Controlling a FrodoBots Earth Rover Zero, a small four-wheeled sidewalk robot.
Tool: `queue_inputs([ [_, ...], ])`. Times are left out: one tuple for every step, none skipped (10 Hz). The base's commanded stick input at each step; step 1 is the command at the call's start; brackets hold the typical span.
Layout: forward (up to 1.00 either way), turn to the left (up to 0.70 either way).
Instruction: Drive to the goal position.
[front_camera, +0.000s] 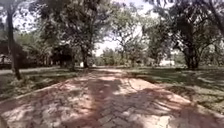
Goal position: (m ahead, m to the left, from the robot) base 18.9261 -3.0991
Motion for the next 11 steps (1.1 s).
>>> queue_inputs([
  [0.7, 0.31],
  [0.7, 0.35],
  [0.7, 0.0],
  [0.7, 0.0],
  [0.7, 0.0],
  [0.7, 0.0],
  [0.7, 0.0],
  [0.7, 0.0],
  [0.7, 0.0],
  [0.7, 0.0],
  [0.7, 0.0],
])
